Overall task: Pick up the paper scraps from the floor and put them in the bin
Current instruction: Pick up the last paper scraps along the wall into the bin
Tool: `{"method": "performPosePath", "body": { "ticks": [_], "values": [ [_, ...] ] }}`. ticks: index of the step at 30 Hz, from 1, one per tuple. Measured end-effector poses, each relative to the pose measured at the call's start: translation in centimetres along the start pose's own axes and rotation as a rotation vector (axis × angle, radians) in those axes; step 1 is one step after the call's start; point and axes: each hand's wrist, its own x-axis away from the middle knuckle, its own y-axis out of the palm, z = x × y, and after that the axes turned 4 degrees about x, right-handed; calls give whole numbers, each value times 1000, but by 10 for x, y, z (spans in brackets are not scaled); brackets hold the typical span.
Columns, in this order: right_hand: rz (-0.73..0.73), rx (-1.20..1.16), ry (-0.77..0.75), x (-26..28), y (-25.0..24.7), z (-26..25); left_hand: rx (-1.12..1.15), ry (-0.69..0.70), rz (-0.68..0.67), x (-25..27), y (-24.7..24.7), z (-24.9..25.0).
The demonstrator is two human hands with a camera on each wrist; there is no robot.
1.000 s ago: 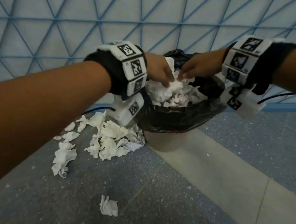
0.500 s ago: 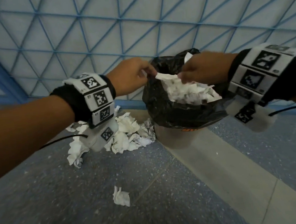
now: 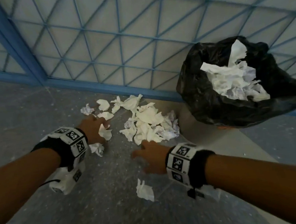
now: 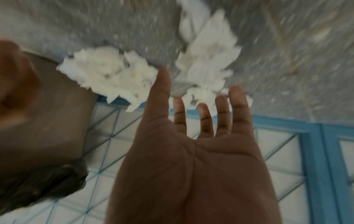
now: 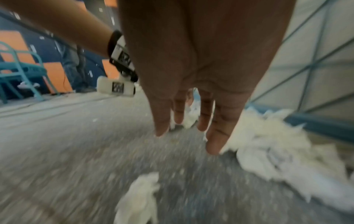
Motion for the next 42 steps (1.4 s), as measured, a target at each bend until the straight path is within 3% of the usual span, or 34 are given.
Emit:
{"method": "performPosePath", "body": {
  "ticks": [3, 6, 10, 14, 16, 18, 24, 31, 35, 39, 42],
  "values": [
    [-135, 64, -93, -11, 45, -10, 3, 7, -34, -4, 28, -14],
    [-90, -13, -88, -14, 70, -17, 11, 56, -43, -14, 49, -23],
    [95, -103, -117, -32, 53, -10, 283, 63, 96, -25, 38, -17],
    [411, -97, -71, -63, 2, 4, 593, 35, 464, -51, -5, -14],
    [518, -50, 3, -77, -23, 10, 646, -24, 527, -73, -19, -21],
    [552, 18, 113, -89, -42, 17, 546, -85, 486, -93, -22, -24],
    [396, -216, 328, -122, -62, 49, 347, -75, 309, -127, -12, -20],
    [198, 53, 225, -157, -63, 68, 157, 2, 271, -129, 6, -32],
    [179, -11, 260, -159, -65, 60, 81, -3, 310, -119, 17, -29],
    [231, -142, 212, -150, -61, 54, 167, 64, 358, -112, 26, -26],
    [219, -115, 195, -142, -60, 46, 466, 105, 421, -98, 19, -15]
  ]
}}
